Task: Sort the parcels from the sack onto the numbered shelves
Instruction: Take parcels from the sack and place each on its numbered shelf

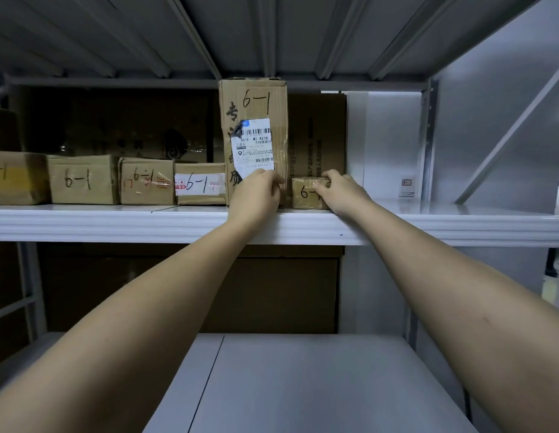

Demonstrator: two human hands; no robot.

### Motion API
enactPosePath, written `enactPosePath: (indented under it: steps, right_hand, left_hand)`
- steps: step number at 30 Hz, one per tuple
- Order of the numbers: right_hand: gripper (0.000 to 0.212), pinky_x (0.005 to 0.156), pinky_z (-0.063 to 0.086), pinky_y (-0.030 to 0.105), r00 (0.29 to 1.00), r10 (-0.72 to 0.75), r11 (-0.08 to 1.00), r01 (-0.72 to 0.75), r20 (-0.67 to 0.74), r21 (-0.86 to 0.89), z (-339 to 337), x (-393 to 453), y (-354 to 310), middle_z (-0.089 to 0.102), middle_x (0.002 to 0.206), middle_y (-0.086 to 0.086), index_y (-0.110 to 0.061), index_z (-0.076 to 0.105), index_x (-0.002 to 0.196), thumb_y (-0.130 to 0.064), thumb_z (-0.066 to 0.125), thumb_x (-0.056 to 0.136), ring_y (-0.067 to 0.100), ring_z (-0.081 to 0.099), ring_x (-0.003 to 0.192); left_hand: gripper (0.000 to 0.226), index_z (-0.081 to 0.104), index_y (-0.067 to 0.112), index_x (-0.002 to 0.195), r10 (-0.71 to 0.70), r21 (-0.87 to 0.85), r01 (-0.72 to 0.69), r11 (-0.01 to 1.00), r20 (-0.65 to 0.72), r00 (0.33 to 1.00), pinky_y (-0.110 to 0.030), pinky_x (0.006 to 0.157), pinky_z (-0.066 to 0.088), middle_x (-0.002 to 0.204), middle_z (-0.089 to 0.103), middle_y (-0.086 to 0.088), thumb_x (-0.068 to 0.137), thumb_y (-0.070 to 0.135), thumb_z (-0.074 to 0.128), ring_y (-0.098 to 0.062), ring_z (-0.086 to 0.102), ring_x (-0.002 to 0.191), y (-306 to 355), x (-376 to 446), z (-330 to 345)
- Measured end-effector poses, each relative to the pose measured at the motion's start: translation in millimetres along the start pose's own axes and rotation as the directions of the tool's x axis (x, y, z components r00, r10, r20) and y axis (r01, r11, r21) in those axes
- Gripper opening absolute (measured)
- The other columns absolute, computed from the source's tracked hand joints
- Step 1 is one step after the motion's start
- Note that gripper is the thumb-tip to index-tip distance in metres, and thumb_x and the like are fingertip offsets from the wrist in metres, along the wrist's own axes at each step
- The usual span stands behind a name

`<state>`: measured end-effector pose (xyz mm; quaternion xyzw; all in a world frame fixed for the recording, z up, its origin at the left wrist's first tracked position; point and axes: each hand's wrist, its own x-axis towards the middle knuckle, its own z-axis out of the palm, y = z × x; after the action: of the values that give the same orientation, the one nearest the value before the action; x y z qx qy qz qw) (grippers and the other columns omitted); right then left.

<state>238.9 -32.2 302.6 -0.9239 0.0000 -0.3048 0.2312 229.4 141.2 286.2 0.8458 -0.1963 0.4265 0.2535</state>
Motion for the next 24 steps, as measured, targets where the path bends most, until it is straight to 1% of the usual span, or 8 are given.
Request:
enactPosePath:
  steps: [2, 4, 6, 8, 14, 20, 24]
  right_hand:
    - [0.051, 0.095, 0.041, 0.038, 1.000, 0.006, 1.000, -0.006, 0.023, -0.024, 2, 5, -1, 0.035, 0.148, 0.013, -0.022, 0.032, 0.147, -0.042, 0.037, 0.101, 0.034, 0.048, 0.123]
    - [0.050, 0.092, 0.042, 0.038, 0.999, -0.004, 0.999, 0.005, 0.040, -0.040, 4, 9, -2, 0.036, 0.146, 0.013, -0.022, 0.032, 0.147, -0.041, 0.039, 0.101, 0.034, 0.050, 0.119]
    - [0.047, 0.083, 0.043, 0.035, 0.999, -0.017, 0.999, 0.019, 0.048, -0.048, 6, 13, -2, 0.039, 0.142, 0.014, -0.023, 0.032, 0.144, -0.038, 0.042, 0.101, 0.032, 0.052, 0.107]
    - [0.044, 0.076, 0.040, 0.032, 0.998, -0.026, 0.998, 0.029, 0.056, -0.054, 8, 16, -3, 0.042, 0.137, 0.014, -0.024, 0.033, 0.141, -0.035, 0.043, 0.101, 0.027, 0.050, 0.094]
    - [0.039, 0.070, 0.038, 0.032, 0.997, -0.046, 0.997, 0.050, 0.057, -0.061, 10, 21, -3, 0.052, 0.124, 0.014, -0.020, 0.033, 0.140, -0.025, 0.043, 0.102, 0.023, 0.048, 0.085]
    - [0.039, 0.072, 0.040, 0.032, 0.995, -0.067, 0.996, 0.071, 0.069, -0.062, 11, 22, -4, 0.056, 0.123, 0.013, -0.018, 0.032, 0.140, -0.021, 0.042, 0.102, 0.023, 0.048, 0.087]
    - [0.042, 0.080, 0.046, 0.037, 0.994, -0.071, 0.993, 0.079, 0.088, -0.091, 13, 24, -3, 0.057, 0.123, 0.014, -0.020, 0.030, 0.142, -0.017, 0.038, 0.101, 0.025, 0.049, 0.090]
  left_hand:
    - [0.033, 0.064, 0.016, 0.119, -0.003, 0.015, 0.003, 1.000, -0.026, 1.000, -0.039, 0.087, 0.048, 0.119, 0.060, -0.005, 0.096, 0.013, 0.040, -0.024, 0.056, 0.109, -2, 0, 4]
    - [0.033, 0.064, 0.017, 0.119, -0.013, 0.025, 0.014, 1.000, -0.039, 0.999, -0.042, 0.088, 0.049, 0.120, 0.059, -0.004, 0.096, 0.015, 0.040, -0.024, 0.056, 0.109, -3, 0, 7]
    - [0.035, 0.063, 0.018, 0.121, -0.008, 0.043, 0.009, 0.999, -0.031, 0.999, -0.042, 0.088, 0.048, 0.120, 0.059, -0.003, 0.097, 0.015, 0.039, -0.024, 0.055, 0.109, -4, 1, 9]
    - [0.036, 0.062, 0.017, 0.122, 0.000, 0.055, 0.001, 0.998, -0.020, 1.000, -0.041, 0.088, 0.048, 0.121, 0.058, -0.004, 0.096, 0.015, 0.038, -0.025, 0.055, 0.109, -5, 1, 10]
    - [0.038, 0.061, 0.017, 0.124, -0.007, 0.069, 0.006, 0.998, 0.001, 1.000, -0.043, 0.088, 0.049, 0.123, 0.057, -0.004, 0.097, 0.015, 0.036, -0.028, 0.055, 0.110, -6, 2, 11]
    - [0.037, 0.063, 0.017, 0.122, -0.010, 0.085, 0.009, 0.996, 0.013, 1.000, -0.039, 0.085, 0.047, 0.122, 0.056, -0.005, 0.097, 0.015, 0.035, -0.029, 0.055, 0.107, -6, 3, 12]
    - [0.038, 0.063, 0.017, 0.121, -0.018, 0.089, 0.017, 0.996, 0.019, 1.000, -0.040, 0.085, 0.048, 0.120, 0.057, -0.005, 0.097, 0.015, 0.034, -0.029, 0.056, 0.106, -6, 3, 11]
